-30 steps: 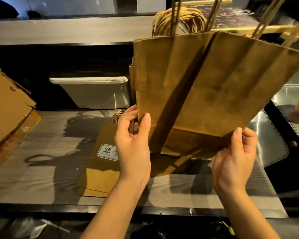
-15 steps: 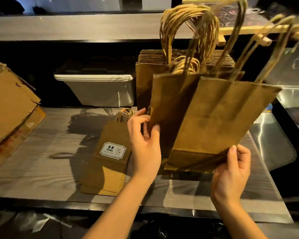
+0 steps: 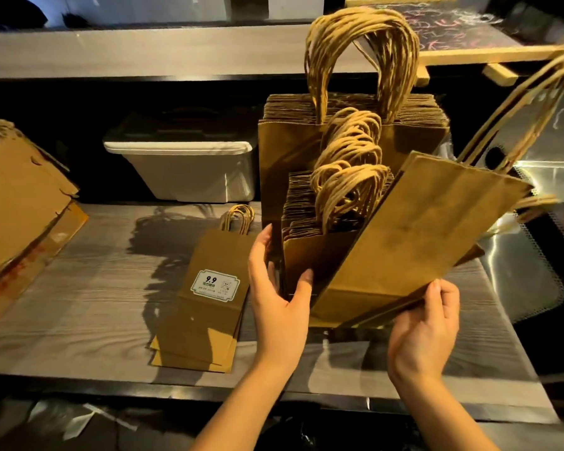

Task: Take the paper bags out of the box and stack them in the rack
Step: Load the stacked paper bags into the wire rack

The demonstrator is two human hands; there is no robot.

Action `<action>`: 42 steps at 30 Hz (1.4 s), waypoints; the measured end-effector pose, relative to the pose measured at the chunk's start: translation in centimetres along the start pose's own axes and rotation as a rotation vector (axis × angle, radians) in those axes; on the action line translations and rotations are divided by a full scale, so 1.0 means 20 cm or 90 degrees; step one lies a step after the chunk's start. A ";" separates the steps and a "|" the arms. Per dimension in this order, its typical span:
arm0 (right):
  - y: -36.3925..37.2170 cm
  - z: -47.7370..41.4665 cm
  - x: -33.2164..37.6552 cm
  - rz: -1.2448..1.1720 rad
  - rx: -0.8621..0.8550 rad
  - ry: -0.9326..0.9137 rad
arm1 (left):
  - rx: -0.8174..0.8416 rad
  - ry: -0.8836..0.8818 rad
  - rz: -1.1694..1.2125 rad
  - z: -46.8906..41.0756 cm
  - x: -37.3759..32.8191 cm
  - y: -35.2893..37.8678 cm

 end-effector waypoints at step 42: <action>-0.31 -0.70 -0.07 0.246 -0.016 0.104 | 0.010 -0.170 -0.091 -0.02 0.05 -0.22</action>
Point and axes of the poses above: each hand's wrist, its own z-axis away from the middle knuckle, its own y-axis out of the palm, x = y × z, the point moved 8 cm from there along -z, towards the middle knuckle, and after that the axes turned 14 degrees about y, right-handed, at the moved point
